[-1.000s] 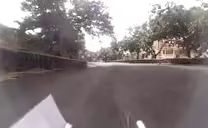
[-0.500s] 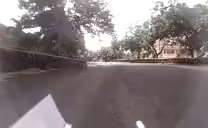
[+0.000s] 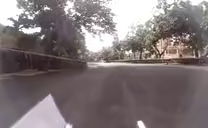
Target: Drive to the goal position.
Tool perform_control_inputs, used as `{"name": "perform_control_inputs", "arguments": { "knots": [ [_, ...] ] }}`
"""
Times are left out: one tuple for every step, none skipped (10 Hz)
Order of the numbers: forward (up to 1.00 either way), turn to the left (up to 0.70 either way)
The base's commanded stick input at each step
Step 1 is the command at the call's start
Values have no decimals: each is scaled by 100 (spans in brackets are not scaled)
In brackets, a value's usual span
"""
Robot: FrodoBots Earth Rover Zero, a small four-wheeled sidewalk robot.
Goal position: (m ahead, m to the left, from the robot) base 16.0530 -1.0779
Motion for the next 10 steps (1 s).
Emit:
{"name": "perform_control_inputs", "arguments": {
  "knots": [
    [100, -13],
    [100, -5],
    [100, -6],
    [100, -13],
    [100, 0],
    [100, -9],
    [100, -9],
    [100, -5],
    [100, -1],
    [100, -9]
  ]
}}
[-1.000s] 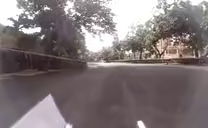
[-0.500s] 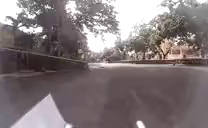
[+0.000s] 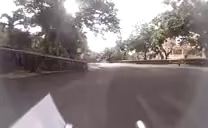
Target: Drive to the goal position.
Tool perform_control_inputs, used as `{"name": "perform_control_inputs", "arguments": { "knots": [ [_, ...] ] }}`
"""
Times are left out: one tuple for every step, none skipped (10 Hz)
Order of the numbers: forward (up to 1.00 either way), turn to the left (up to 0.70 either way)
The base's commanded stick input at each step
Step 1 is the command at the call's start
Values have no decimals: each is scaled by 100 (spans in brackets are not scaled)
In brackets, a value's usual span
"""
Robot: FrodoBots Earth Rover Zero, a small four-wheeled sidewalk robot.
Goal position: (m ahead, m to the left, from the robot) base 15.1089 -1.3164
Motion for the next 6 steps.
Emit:
{"name": "perform_control_inputs", "arguments": {
  "knots": [
    [100, -7],
    [100, -1],
    [100, -3],
    [100, -2],
    [100, 0],
    [100, -10]
  ]
}}
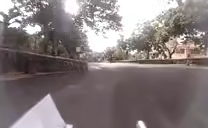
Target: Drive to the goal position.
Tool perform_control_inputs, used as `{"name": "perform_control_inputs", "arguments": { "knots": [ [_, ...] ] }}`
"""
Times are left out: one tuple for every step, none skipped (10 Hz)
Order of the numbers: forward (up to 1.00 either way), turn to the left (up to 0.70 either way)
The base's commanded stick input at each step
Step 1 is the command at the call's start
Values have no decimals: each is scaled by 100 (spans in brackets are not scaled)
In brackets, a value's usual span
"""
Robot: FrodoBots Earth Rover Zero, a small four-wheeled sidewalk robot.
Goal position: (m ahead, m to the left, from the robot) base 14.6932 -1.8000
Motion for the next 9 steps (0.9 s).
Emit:
{"name": "perform_control_inputs", "arguments": {
  "knots": [
    [100, -7],
    [100, -3],
    [100, -15],
    [100, -5],
    [100, -7],
    [100, -10],
    [100, -5],
    [100, -15],
    [100, -17]
  ]
}}
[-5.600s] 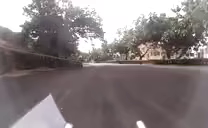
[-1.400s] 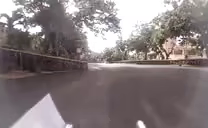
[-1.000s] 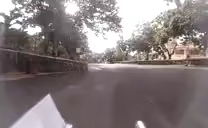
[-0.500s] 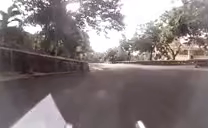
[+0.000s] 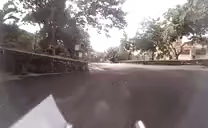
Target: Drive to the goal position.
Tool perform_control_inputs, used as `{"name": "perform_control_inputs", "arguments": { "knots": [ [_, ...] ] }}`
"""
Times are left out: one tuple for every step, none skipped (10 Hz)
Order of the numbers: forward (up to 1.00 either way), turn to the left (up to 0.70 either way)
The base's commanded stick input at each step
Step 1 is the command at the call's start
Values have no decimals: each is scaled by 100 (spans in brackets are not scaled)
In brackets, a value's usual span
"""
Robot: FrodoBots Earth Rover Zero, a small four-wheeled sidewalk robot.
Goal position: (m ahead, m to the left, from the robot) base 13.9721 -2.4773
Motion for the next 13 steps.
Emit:
{"name": "perform_control_inputs", "arguments": {
  "knots": [
    [100, -13],
    [100, -5],
    [100, 0],
    [100, -9],
    [100, -17],
    [100, -17],
    [100, -17],
    [100, -17],
    [100, -17],
    [100, -17],
    [100, -17],
    [100, -17],
    [100, -17]
  ]
}}
